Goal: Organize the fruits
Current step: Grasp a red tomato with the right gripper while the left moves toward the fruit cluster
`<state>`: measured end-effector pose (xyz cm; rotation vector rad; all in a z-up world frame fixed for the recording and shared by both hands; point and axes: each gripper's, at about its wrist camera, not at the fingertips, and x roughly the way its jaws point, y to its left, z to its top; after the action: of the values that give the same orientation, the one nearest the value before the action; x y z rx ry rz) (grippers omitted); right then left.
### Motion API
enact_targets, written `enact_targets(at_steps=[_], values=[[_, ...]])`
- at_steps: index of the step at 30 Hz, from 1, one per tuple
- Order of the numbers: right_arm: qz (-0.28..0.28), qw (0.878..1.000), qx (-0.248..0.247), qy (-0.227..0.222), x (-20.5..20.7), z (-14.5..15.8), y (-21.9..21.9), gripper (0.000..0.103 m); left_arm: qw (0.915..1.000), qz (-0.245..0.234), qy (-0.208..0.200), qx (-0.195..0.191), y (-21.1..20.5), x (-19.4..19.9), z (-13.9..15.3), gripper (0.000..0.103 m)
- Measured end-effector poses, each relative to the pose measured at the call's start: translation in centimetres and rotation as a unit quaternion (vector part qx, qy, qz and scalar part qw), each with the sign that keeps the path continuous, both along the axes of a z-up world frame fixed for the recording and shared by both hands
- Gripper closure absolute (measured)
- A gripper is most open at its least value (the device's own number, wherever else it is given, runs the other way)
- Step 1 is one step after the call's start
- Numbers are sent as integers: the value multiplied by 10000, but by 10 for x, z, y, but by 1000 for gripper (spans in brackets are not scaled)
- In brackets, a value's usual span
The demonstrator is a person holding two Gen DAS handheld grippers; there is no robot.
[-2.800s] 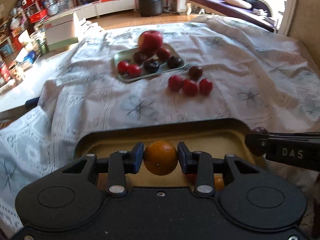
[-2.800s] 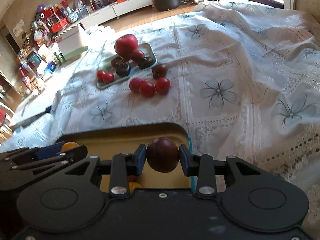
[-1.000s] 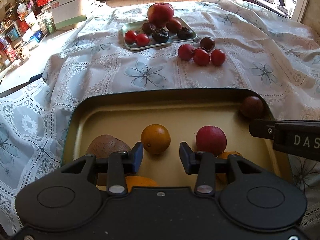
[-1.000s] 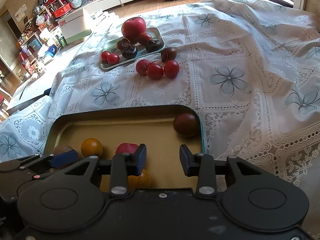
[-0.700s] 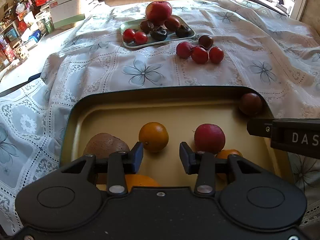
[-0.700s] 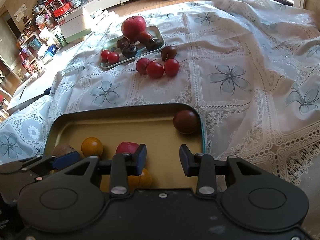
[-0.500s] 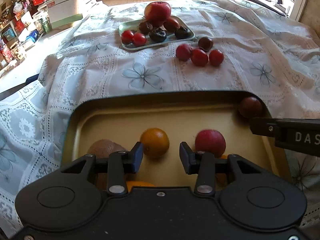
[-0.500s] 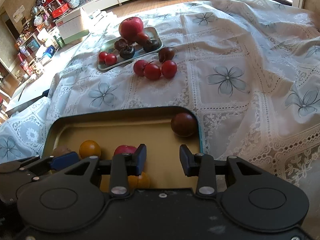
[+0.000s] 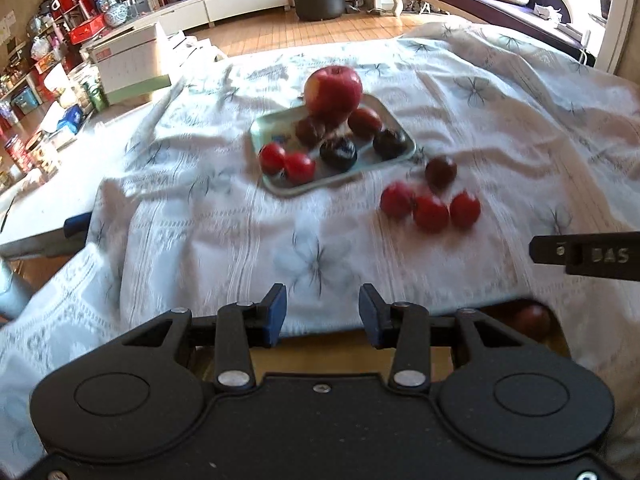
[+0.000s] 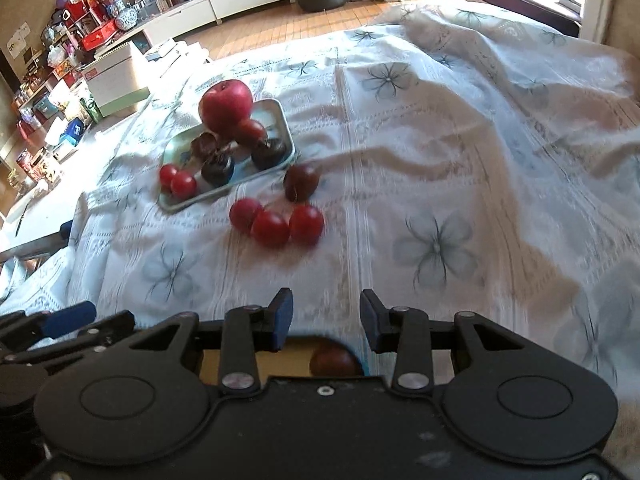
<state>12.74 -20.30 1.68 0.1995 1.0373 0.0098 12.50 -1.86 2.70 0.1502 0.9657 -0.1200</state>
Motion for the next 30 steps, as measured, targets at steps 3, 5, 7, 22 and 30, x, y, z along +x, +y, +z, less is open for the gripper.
enact_targets(at_steps=[3,5,7,22,30], values=[[0,9999,-112,64,23,-3,2,63,10000,-10,52,-30,-4,18,-2,53],[10,9998,-127,119,36,-6,4,63,10000,3,68,-48,-7,28,-5,53],[0,9999,-16,169,47,-10,4,63,10000,0,58,-59,-10,37,-8,53],[-488,9982,148,323,99,-41,12,63,9994,273,233,-20,-1,60,-27,53],[-357,9987,-264,232,103,-47,24,62,9990,352,258,33,5,65,-31,53]])
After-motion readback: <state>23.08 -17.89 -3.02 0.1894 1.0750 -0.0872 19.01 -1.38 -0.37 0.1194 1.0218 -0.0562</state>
